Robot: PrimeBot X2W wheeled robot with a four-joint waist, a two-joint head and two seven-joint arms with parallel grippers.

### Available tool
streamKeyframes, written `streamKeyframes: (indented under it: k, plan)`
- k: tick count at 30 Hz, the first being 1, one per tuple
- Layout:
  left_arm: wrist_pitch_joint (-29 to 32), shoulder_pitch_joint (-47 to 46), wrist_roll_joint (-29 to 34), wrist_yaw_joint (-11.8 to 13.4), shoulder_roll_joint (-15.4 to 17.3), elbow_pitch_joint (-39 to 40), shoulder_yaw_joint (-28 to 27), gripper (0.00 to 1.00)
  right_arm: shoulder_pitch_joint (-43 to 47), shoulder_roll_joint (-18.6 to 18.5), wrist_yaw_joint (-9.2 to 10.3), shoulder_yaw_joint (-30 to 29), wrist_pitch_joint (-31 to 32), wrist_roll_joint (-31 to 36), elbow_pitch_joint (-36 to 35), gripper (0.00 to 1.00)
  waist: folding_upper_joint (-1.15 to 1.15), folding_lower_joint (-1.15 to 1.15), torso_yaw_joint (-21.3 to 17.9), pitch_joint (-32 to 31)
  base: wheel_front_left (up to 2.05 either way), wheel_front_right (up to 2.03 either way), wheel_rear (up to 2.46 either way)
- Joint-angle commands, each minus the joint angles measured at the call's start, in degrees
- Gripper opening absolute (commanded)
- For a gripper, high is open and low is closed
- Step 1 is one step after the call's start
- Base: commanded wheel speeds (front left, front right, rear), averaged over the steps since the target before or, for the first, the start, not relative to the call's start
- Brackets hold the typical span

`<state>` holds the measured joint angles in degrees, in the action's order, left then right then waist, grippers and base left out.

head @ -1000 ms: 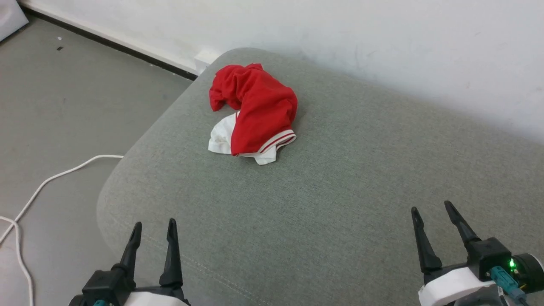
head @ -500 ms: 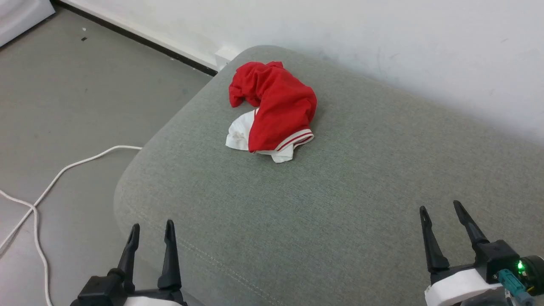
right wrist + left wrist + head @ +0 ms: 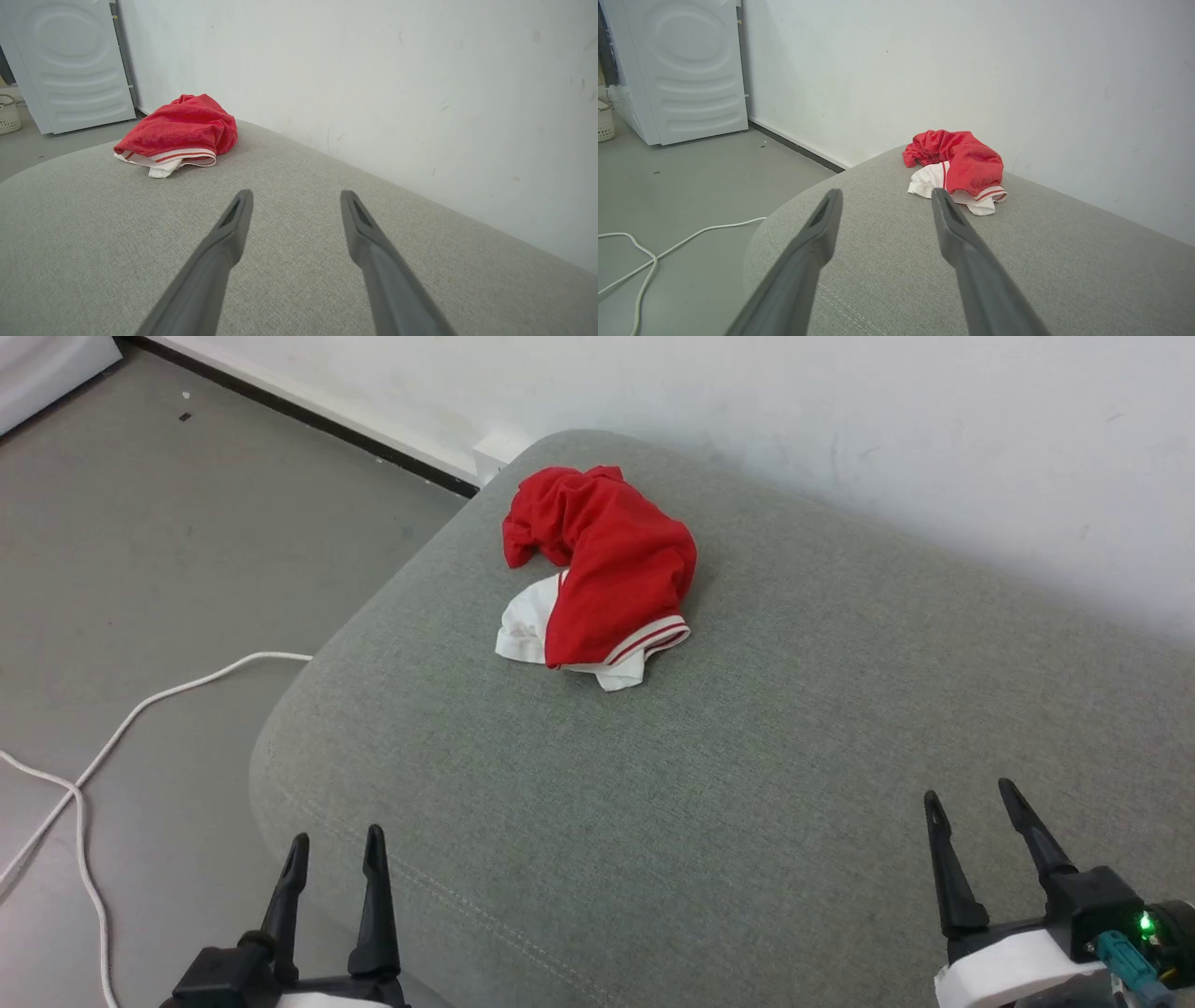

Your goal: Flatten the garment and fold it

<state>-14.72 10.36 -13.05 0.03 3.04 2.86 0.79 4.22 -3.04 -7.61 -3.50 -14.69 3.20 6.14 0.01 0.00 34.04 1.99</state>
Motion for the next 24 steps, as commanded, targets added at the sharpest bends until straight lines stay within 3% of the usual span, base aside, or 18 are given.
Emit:
streamKeyframes:
  k: [1,5,10,17,24]
  plan:
    - [-0.3,0.1,0.2,-0.4,-0.2,0.2,0.1,1.00,0.4,0.2,0.12,-0.2,-0.3,0.6,-0.2,1.00,-0.01,0.00,0.0,0.1,0.00,0.00,0.00]
    - [-0.3,-1.1,-1.4,-0.9,-0.2,1.8,0.4,1.00,0.2,0.2,0.12,-0.2,-0.3,0.8,-0.5,1.00,-0.01,0.00,-0.3,0.6,0.00,0.00,0.00]
    - [0.0,-7.5,-4.1,-4.1,1.0,3.0,1.0,1.00,-0.7,0.2,0.12,-0.9,-0.3,2.0,-1.4,1.00,-0.01,0.00,-0.8,2.8,0.00,0.00,0.00]
    - [9.5,-26.6,-4.2,-6.3,8.0,4.0,2.9,1.00,-3.5,0.2,0.12,-1.4,-0.3,4.7,-3.3,1.00,-0.01,0.00,-2.8,8.0,0.00,0.00,0.00]
    - [20.5,-47.0,-4.6,-7.3,16.1,-6.6,6.9,1.00,-6.5,0.2,0.12,-0.8,1.7,7.3,-7.3,1.00,-0.01,0.00,-6.2,14.3,0.00,0.00,0.00]
